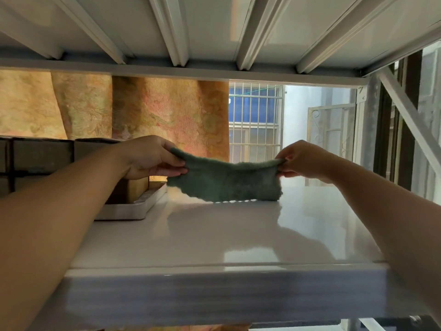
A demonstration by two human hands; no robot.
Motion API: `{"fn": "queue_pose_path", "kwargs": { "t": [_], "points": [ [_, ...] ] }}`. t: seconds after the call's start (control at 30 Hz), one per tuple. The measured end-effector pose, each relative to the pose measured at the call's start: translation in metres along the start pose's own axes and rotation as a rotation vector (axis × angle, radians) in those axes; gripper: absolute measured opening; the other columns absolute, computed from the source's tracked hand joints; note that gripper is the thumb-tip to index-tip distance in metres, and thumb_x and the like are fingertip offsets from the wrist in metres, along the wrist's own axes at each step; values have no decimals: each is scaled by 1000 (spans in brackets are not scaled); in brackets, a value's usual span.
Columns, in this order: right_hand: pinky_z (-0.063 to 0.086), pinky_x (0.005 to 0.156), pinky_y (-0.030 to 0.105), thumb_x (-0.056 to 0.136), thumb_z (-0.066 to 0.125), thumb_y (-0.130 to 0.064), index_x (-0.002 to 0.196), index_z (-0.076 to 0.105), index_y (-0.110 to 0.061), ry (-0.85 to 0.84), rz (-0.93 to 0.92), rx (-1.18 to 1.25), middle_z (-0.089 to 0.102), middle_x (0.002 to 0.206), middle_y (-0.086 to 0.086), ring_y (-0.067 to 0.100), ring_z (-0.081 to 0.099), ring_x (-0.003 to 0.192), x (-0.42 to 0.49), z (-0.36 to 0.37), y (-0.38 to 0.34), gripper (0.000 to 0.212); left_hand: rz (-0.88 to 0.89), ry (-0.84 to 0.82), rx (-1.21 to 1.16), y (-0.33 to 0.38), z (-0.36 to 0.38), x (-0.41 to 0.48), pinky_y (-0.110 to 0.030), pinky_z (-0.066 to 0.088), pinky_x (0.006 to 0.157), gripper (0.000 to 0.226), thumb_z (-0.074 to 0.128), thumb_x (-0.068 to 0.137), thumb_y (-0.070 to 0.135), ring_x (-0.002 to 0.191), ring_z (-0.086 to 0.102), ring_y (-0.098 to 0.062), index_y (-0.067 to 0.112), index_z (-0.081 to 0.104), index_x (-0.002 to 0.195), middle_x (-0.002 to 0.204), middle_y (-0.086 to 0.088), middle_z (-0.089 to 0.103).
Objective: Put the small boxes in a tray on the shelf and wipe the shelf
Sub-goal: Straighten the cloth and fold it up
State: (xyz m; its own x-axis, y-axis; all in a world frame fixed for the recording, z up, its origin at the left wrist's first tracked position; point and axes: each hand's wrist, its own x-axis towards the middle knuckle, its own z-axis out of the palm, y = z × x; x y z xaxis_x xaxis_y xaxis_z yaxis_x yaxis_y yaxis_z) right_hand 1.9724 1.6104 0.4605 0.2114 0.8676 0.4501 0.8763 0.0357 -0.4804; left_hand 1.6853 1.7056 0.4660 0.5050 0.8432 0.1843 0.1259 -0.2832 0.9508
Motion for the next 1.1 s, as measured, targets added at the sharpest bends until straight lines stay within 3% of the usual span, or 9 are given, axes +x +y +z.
{"fn": "queue_pose_path", "kwargs": {
  "t": [0.2,0.3,0.4,0.47,0.6,0.73,0.87,0.97,1.1],
  "points": [
    [45,63,15,87,63,-5,111,69,-3,175,-133,12,70,94,11,18,61,75,1,3,1,25,141,57,239,0,-1,8,-18,57,67,24,55,83,-19,89,64,-22,5,56,78,89,-14,62],
    [56,72,21,85,66,-3,100,72,-3,-32,9,37,71,86,11,22,68,81,-1,-2,5,16,-43,-205,483,-6,-8,2,-22,57,71,19,65,75,-11,87,67,-20,6,58,77,84,-13,64],
    [59,78,28,86,60,3,96,72,-6,-365,189,-5,73,94,12,19,70,85,-10,-5,4,18,-148,-391,671,-4,-7,-7,-15,43,52,19,76,58,9,65,55,-8,14,67,74,72,-3,61],
    [57,86,37,88,57,2,101,71,-5,-481,258,22,72,101,13,22,69,94,-14,-6,1,21,-174,-412,688,0,-2,-12,-15,37,48,32,84,59,27,54,48,-6,14,71,85,77,-2,66],
    [56,86,40,90,59,-36,102,69,-3,-458,311,92,66,107,14,27,64,100,-13,-5,-2,36,-85,-263,781,1,6,-9,-20,35,48,54,56,73,56,48,43,-10,10,68,98,83,-4,77],
    [54,77,30,88,61,-36,116,62,-6,-354,333,-64,62,110,13,26,63,95,-9,7,2,41,92,-136,1088,-5,13,-3,-20,45,70,30,55,91,41,79,60,-8,17,68,104,95,8,71],
    [50,76,26,89,65,-19,126,57,-11,-331,286,-44,62,90,2,21,60,93,-7,15,1,39,48,-161,1193,-12,22,-3,-33,44,101,37,54,94,34,112,59,-16,12,63,122,122,1,65],
    [49,87,31,89,64,-13,125,58,-12,-247,250,-23,61,81,-1,22,60,96,-4,23,0,37,17,-159,1264,-17,28,1,-36,45,101,38,50,96,32,113,59,-23,8,61,124,124,-6,64],
    [47,66,17,89,64,-10,126,60,-10,-195,203,-153,60,82,1,21,62,90,-2,32,1,37,28,-159,1335,-20,32,5,-33,48,91,31,51,96,25,103,62,-21,7,68,114,114,-6,69]
  ]
}}
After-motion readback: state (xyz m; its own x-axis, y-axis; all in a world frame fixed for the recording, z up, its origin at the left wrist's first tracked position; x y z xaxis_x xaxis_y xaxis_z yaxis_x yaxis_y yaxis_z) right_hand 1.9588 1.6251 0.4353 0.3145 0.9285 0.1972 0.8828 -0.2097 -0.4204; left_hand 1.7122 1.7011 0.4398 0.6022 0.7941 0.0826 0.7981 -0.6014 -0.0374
